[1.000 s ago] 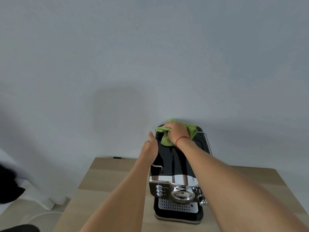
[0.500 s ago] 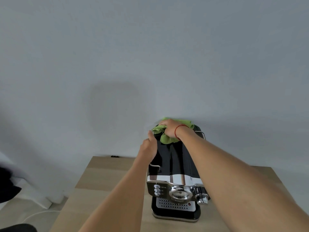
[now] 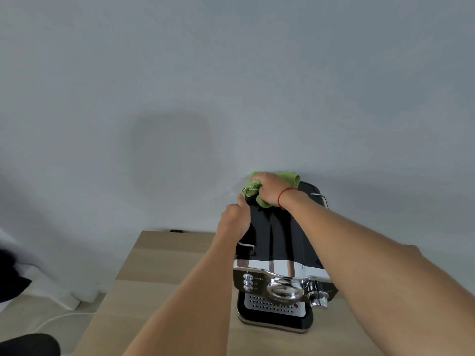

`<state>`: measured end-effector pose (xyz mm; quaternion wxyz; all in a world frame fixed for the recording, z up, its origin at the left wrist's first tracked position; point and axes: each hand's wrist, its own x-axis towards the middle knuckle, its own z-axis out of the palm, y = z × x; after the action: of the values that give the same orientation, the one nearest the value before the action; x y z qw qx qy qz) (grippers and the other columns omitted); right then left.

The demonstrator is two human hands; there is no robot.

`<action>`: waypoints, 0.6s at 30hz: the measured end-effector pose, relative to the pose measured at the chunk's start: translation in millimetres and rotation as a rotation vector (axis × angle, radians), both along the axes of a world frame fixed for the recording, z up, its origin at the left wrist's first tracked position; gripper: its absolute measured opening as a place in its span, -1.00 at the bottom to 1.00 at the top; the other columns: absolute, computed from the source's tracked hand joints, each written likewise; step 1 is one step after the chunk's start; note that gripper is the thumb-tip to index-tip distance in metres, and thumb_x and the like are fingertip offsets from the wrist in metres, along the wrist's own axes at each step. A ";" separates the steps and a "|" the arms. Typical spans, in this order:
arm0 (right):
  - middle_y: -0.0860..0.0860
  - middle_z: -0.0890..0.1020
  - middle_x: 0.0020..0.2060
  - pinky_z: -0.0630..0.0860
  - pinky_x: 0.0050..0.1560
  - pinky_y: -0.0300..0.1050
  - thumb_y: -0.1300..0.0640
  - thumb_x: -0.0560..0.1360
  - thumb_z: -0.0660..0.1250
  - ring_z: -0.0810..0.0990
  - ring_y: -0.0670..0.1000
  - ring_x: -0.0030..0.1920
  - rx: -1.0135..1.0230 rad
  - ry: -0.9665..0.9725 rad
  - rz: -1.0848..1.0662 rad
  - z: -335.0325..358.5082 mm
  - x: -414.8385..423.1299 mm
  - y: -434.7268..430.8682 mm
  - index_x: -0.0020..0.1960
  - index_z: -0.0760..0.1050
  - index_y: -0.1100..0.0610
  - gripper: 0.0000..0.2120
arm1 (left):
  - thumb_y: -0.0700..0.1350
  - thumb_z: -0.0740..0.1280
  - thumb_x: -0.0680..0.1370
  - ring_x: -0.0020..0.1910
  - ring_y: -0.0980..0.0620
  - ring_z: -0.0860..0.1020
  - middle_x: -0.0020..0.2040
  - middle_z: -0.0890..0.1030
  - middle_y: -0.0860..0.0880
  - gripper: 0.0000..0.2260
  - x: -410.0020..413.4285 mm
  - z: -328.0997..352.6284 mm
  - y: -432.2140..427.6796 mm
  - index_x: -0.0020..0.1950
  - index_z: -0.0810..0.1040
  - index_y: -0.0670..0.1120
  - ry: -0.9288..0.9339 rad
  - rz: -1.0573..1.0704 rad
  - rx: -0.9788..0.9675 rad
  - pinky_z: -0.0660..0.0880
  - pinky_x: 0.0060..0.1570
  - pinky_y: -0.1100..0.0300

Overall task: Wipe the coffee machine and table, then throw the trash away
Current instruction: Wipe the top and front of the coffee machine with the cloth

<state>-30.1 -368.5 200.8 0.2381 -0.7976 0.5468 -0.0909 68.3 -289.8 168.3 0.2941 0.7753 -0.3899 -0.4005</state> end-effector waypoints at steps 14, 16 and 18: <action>0.20 0.53 0.18 0.35 0.32 0.09 -0.12 0.30 -0.02 0.44 0.23 0.24 -0.131 -0.133 -0.091 -29.1 -31.0 58.6 0.02 0.63 0.04 -0.45 | 0.23 -0.08 0.62 0.34 -0.21 0.41 0.37 0.43 -0.22 -0.36 -7.9 8.8 4.2 0.42 0.33 -0.24 -0.076 -0.013 0.000 0.31 0.36 -0.03; 0.17 0.46 0.29 0.26 0.40 0.09 -0.05 0.40 0.03 0.35 0.23 0.32 -0.120 -0.078 -0.055 -23.4 -30.9 69.0 0.17 0.57 -0.01 -0.52 | 0.22 -0.09 0.63 0.36 -0.20 0.38 0.39 0.40 -0.23 -0.37 -8.5 8.9 6.0 0.44 0.32 -0.24 -0.062 -0.007 0.001 0.28 0.38 -0.03; 0.11 0.28 0.46 0.08 0.49 0.05 0.07 0.51 0.09 0.17 0.20 0.46 -0.125 -0.010 -0.013 -17.9 -32.5 69.6 0.36 0.40 -0.06 -0.57 | 0.18 -0.10 0.64 0.39 -0.20 0.35 0.42 0.37 -0.23 -0.40 -7.4 6.9 7.5 0.46 0.28 -0.25 -0.042 0.004 -0.006 0.25 0.40 -0.02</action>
<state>-62.6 -298.8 182.9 0.1898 -0.8069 0.5439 -0.1303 60.9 -282.2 175.1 0.2892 0.7834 -0.3955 -0.3824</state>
